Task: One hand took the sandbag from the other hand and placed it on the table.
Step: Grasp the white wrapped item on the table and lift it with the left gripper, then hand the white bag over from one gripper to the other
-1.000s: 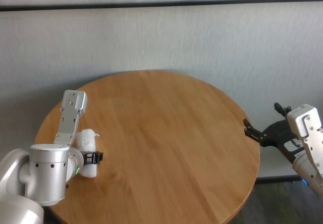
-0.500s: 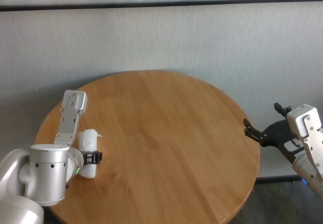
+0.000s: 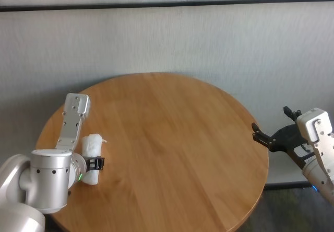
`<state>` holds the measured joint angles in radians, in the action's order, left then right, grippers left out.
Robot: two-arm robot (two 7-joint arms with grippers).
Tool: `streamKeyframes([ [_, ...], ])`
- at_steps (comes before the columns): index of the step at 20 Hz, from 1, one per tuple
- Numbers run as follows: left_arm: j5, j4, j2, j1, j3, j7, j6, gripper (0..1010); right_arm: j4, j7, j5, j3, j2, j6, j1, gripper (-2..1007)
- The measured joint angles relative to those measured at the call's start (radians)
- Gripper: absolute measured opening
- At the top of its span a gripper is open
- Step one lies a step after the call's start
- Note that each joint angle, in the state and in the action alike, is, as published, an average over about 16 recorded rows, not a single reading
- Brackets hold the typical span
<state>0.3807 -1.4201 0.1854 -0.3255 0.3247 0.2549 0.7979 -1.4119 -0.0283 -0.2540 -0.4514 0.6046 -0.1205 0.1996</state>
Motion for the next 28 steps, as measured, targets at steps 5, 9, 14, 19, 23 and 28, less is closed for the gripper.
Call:
streamKeyframes([
  [5,0.0,0.0,0.0,0.0,0.0,0.0,0.0,484,0.0,0.0,0.0,0.0,0.0,0.0,0.0,1000],
  [9,0.0,0.0,0.0,0.0,0.0,-0.001,0.0,474,0.0,0.0,0.0,0.0,0.0,0.0,0.0,1000],
  [14,-0.002,-0.002,0.002,0.002,0.002,-0.009,-0.005,470,0.0,0.0,0.0,0.0,0.0,0.0,0.0,1000],
  [19,-0.003,-0.013,0.007,0.007,0.002,-0.037,-0.023,470,0.0,0.0,0.0,0.0,0.0,0.0,0.0,1000],
  [23,-0.005,-0.033,0.018,0.013,0.008,-0.084,-0.067,470,0.0,0.0,0.0,0.0,0.0,0.0,0.0,1000],
  [28,-0.009,-0.073,0.043,0.021,0.027,-0.183,-0.156,470,0.0,0.0,0.0,0.0,0.0,0.0,0.0,1000],
])
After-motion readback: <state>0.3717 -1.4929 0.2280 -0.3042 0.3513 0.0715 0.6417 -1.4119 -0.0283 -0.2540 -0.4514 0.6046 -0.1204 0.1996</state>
